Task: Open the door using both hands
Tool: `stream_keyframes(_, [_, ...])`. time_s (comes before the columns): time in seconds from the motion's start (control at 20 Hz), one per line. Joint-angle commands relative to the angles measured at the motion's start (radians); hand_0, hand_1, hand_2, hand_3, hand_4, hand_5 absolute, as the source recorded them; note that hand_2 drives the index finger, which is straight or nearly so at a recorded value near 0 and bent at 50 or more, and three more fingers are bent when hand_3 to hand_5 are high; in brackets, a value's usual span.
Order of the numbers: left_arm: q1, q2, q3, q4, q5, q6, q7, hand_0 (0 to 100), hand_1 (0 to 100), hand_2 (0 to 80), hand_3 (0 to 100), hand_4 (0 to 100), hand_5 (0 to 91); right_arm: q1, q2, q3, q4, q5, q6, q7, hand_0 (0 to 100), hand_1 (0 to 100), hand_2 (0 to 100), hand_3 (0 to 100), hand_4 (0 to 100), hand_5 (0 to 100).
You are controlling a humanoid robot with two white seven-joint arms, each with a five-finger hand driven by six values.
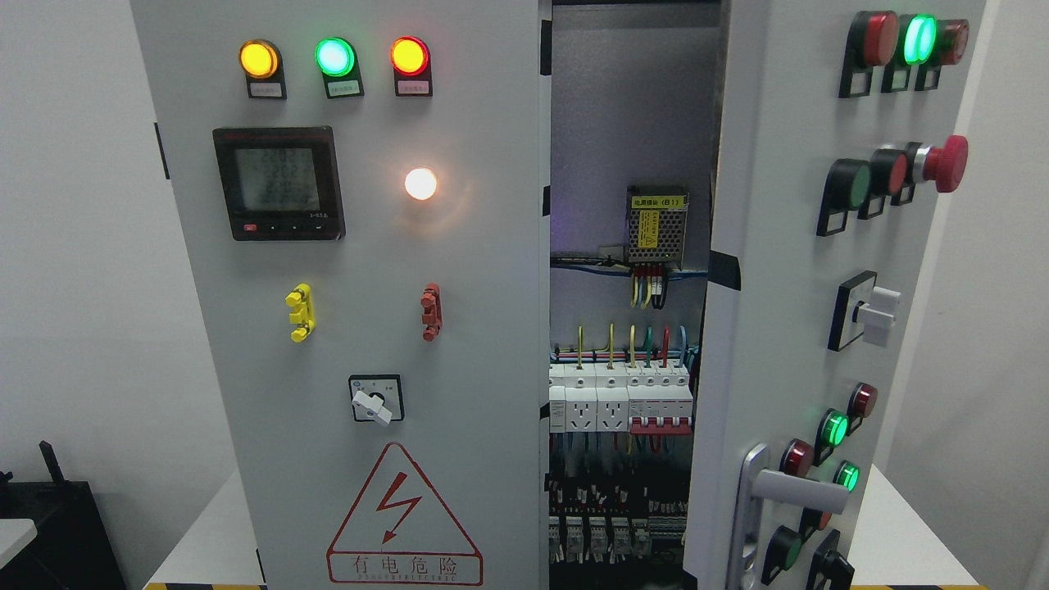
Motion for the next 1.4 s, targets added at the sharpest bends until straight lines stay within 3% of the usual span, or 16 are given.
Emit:
stream_keyframes(0.0, [-0.105,0.261,-0.158,-0.074,0.124,-0.009,0.0,0,0,0.0,0,4,0.0,-0.001,0.0,0.001,0.0,0.0,0.001,0.0,0,0,0,0,0,0])
stream_keyframes(0.1, [-0.116,0.308,-0.18,-0.086,0.169,-0.024,0.0,0,0,0.0,0,4,0.0,-0.001,0.0,-0.001,0.0,0.0,0.001,0.0,0,0,0,0,0,0])
stream_keyframes(0.25, [-0.141,0.318,-0.177,-0.102,0.176,-0.037,-0.003,0,0,0.0,0,4,0.0,-0.001,0.0,-0.001,0.0,0.0,0.001,0.0,0,0,0,0,0,0])
stream_keyframes(0.45, [-0.178,0.33,-0.178,-0.117,0.222,-0.037,-0.055,0,0,0.0,0,4,0.0,0.0,0.0,-0.001,0.0,0.0,0.001,0.0,0,0,0,0,0,0])
stream_keyframes(0.65, [-0.239,0.437,-0.187,-0.154,0.351,-0.035,-0.08,0,0,0.0,0,4,0.0,0.0,0.0,-0.001,0.0,0.0,0.001,0.0,0,0,0,0,0,0])
stream_keyframes(0.75, [-0.299,0.479,-0.209,-0.159,0.415,-0.032,-0.106,0,0,0.0,0,4,0.0,-0.001,0.0,0.0,0.0,0.0,0.001,0.0,0,0,0,0,0,0])
stream_keyframes(1.05, [-0.522,0.575,-0.314,-0.157,0.597,-0.004,-0.118,0,0,0.0,0,4,0.0,0.0,0.0,-0.001,0.0,0.0,0.001,0.0,0,0,0,0,0,0])
stream_keyframes(1.35, [-0.711,0.604,-0.472,-0.159,0.643,0.02,-0.14,0,0,0.0,0,4,0.0,0.0,0.0,-0.001,0.0,0.0,0.001,0.0,0,0,0,0,0,0])
